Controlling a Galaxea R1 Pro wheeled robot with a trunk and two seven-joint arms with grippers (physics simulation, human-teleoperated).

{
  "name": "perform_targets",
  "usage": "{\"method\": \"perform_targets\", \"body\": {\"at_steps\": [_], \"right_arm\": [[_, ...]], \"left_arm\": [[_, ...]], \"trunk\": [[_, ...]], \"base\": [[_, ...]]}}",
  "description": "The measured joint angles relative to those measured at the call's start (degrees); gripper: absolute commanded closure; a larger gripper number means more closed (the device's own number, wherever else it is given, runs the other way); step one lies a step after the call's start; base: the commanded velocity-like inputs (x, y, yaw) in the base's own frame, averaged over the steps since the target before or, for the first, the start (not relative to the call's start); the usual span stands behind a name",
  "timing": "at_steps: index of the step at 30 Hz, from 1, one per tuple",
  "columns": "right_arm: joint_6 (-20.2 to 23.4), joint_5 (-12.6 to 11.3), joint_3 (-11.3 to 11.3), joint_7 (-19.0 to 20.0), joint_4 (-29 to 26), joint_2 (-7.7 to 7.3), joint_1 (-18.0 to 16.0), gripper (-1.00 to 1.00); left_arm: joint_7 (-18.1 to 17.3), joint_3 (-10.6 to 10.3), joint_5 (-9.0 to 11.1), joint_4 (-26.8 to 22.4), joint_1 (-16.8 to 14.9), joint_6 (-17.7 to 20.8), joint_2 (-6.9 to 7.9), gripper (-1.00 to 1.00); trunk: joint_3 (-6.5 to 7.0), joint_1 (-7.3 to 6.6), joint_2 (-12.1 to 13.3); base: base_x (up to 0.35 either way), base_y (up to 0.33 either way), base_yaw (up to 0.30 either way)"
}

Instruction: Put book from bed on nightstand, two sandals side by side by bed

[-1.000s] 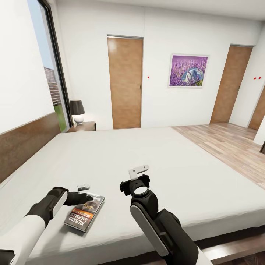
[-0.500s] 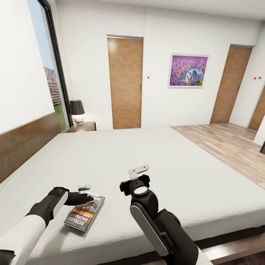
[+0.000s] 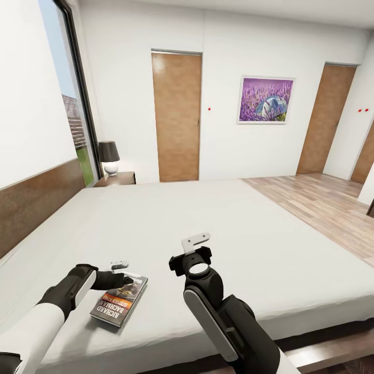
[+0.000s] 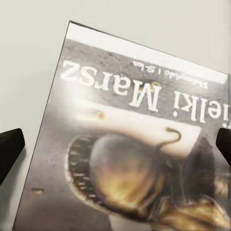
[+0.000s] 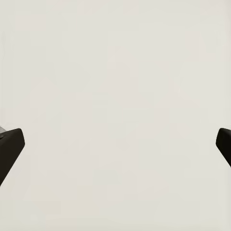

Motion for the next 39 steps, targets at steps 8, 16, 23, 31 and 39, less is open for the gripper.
{"method": "perform_targets", "body": {"at_steps": [8,16,23,31,39], "right_arm": [[0.00,0.00,0.00,0.00,0.00,0.00,0.00,-1.00],[0.00,0.00,0.00,0.00,0.00,0.00,0.00,-1.00],[0.00,0.00,0.00,0.00,0.00,0.00,0.00,-1.00],[0.00,0.00,0.00,0.00,0.00,0.00,0.00,-1.00],[0.00,0.00,0.00,0.00,0.00,0.00,0.01,-1.00]], "left_arm": [[-0.42,-3.17,-0.12,-0.58,0.00,-0.03,0.00,-1.00],[-1.92,-4.56,-0.04,-0.79,0.00,-0.11,0.00,-1.00],[-2.47,-4.79,0.02,-0.80,0.00,-0.17,0.05,-1.00],[-2.70,-4.90,0.06,-0.84,0.03,-0.18,0.08,-1.00],[-4.78,-5.37,0.08,-1.05,0.16,-0.21,0.06,-1.00]], "trunk": [[0.00,0.00,0.00],[0.00,0.00,0.00],[0.00,0.00,0.00],[0.00,0.00,0.00],[0.00,0.00,0.00]], "base": [[0.000,0.000,0.000],[0.000,0.000,0.000],[0.000,0.000,0.000],[0.000,0.000,0.000],[0.000,0.000,0.000]]}}
